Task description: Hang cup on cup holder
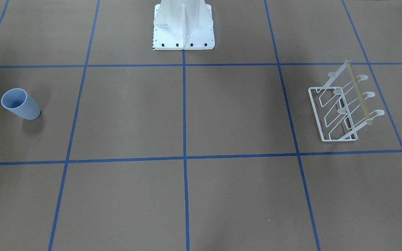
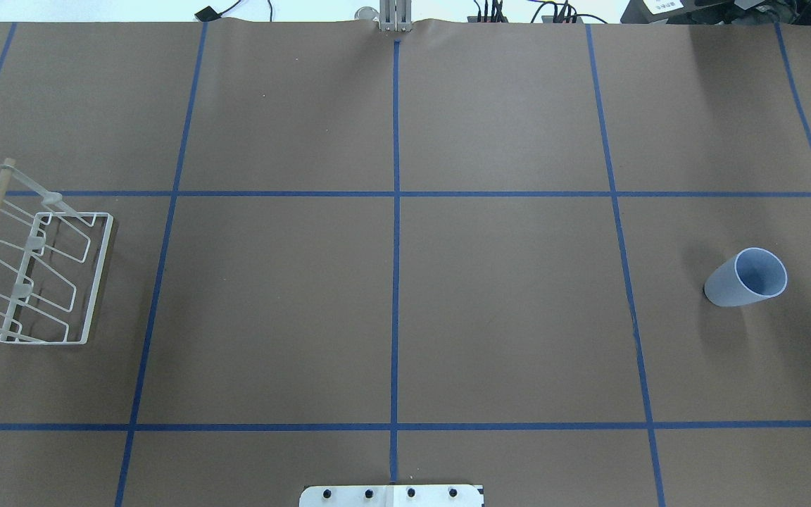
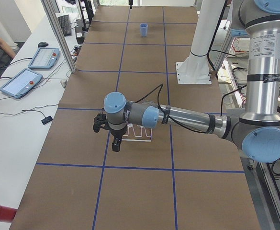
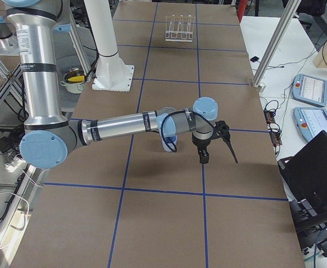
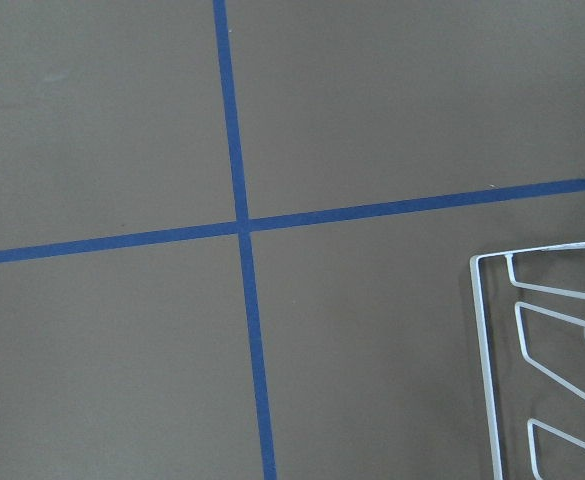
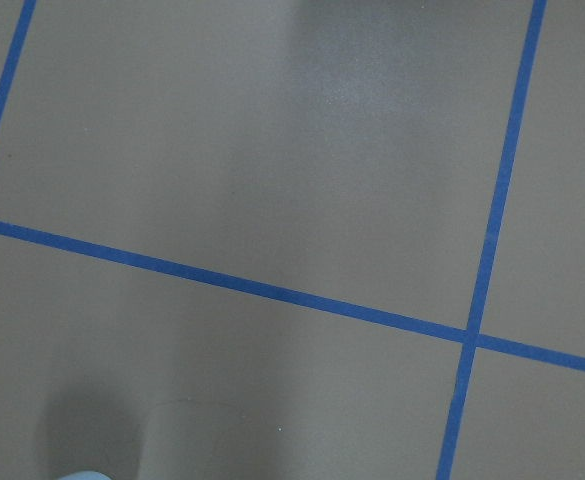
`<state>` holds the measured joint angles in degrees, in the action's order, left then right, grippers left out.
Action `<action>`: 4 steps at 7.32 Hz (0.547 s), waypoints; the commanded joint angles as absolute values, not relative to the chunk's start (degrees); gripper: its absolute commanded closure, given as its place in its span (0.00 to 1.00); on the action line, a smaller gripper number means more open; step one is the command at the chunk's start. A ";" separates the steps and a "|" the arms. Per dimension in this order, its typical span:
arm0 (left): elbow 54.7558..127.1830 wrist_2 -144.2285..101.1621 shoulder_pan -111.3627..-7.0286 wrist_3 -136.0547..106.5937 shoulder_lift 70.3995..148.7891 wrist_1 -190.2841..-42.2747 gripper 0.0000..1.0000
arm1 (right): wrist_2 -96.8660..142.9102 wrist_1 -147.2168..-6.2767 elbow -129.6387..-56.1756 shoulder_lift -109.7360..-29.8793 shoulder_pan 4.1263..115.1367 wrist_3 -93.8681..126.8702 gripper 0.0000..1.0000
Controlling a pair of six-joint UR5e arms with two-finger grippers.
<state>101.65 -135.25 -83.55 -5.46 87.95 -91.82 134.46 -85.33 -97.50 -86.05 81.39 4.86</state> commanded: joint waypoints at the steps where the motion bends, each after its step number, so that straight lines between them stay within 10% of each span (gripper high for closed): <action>1: 101.43 -135.62 -83.50 -5.45 87.54 -92.11 0.02 | 134.65 -85.17 -97.82 -86.13 81.39 5.01 0.00; 4: 102.30 -135.53 -83.58 -5.54 87.36 -92.20 0.02 | 134.91 -85.08 -97.91 -86.13 81.39 5.01 0.00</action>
<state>102.00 -135.58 -83.57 -5.46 87.46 -92.16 134.84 -85.09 -97.87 -86.13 81.39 5.01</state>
